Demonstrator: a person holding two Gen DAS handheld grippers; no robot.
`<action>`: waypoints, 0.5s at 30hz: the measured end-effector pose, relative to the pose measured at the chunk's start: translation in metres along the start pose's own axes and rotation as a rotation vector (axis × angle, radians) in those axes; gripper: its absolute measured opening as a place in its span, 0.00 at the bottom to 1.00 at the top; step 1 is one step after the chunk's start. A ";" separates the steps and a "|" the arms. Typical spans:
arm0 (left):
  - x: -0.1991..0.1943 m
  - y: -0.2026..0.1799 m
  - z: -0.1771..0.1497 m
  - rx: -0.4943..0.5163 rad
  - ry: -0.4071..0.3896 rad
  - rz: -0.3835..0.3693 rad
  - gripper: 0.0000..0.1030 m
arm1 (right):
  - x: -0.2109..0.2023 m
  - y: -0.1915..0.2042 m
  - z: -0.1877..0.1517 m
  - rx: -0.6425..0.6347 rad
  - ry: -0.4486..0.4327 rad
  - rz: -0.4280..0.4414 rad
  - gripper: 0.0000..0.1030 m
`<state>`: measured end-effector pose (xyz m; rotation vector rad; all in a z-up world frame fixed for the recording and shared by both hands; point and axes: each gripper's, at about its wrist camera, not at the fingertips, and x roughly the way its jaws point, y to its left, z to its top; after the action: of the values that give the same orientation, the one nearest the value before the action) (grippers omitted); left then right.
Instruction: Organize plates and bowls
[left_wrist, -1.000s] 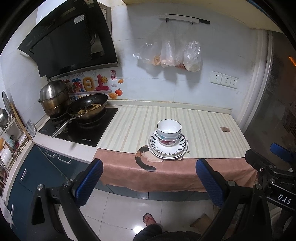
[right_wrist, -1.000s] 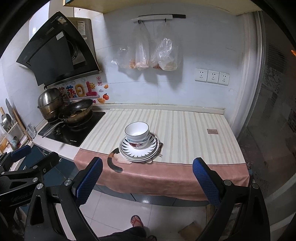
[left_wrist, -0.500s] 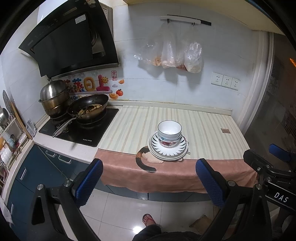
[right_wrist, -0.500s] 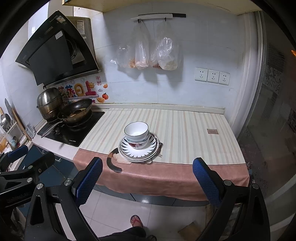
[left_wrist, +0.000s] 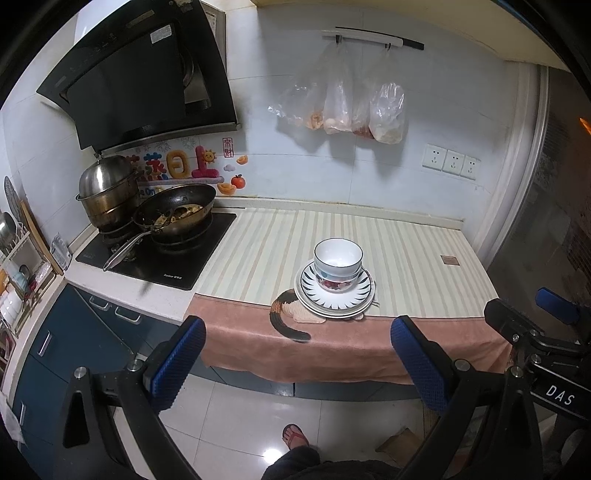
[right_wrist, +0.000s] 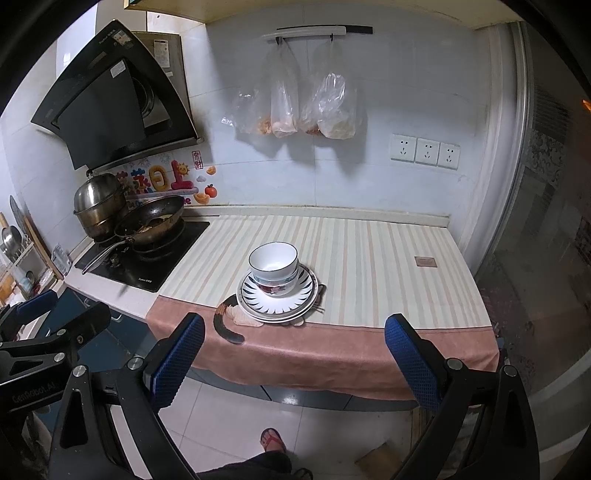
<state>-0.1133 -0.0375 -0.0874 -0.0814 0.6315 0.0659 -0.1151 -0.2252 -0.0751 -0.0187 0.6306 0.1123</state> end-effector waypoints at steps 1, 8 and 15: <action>0.000 0.000 0.000 0.000 -0.001 0.002 1.00 | 0.000 -0.001 0.000 0.000 0.000 0.001 0.97; 0.000 -0.003 0.000 -0.003 0.000 0.004 1.00 | 0.000 0.001 0.000 -0.001 -0.002 -0.002 0.97; 0.000 -0.002 0.000 -0.004 0.001 0.004 1.00 | 0.003 -0.003 0.002 -0.006 -0.003 -0.003 0.97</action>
<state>-0.1132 -0.0397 -0.0876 -0.0841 0.6324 0.0711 -0.1109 -0.2275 -0.0753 -0.0248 0.6270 0.1114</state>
